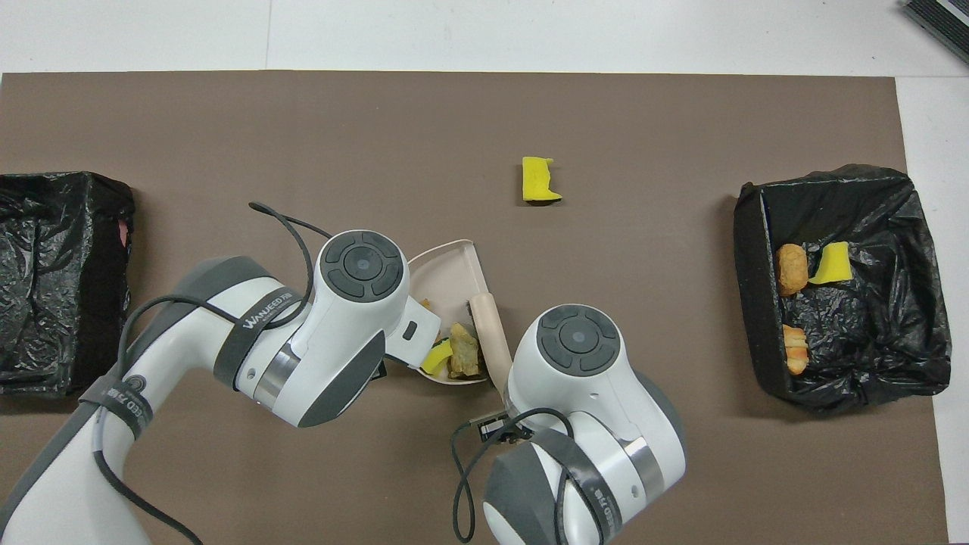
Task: Sweep and dump trash in bin
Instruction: 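Sweep the sponges and bread into the dustpan with the right gripper's brush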
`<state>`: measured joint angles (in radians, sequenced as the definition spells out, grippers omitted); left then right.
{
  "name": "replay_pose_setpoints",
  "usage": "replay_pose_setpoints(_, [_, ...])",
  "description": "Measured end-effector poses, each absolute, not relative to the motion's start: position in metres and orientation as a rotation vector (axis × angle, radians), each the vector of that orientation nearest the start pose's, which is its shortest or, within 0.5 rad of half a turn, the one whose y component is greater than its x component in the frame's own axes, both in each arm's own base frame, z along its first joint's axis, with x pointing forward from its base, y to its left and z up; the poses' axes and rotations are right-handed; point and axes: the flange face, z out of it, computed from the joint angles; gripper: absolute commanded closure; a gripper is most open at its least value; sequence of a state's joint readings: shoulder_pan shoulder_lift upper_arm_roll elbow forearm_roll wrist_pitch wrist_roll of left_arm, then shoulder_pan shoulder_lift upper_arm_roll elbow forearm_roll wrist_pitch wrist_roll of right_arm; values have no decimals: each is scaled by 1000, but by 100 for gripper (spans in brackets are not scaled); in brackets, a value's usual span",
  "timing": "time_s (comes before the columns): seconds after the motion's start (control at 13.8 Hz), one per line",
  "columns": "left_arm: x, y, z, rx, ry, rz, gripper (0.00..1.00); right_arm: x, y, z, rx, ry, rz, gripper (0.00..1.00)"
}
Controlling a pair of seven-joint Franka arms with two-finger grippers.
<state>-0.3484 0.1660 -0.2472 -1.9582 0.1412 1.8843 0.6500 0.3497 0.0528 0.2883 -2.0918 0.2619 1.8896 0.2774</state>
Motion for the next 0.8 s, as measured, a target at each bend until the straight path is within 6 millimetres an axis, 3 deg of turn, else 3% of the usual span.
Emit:
replay_pose_setpoints(0.29, [475,-304,378,-2478,1746,351,100,430,322,404,-2951,-336,450,100])
replay_pose_setpoints(0.51, [476,-302,378,-2557,1610,343,100,446,312,410,-2995,-383,391,100])
replay_pose_setpoints(0.8, [491,-290,380,-2667,1431,263,100,514,264,415,-3063,-441,272,100])
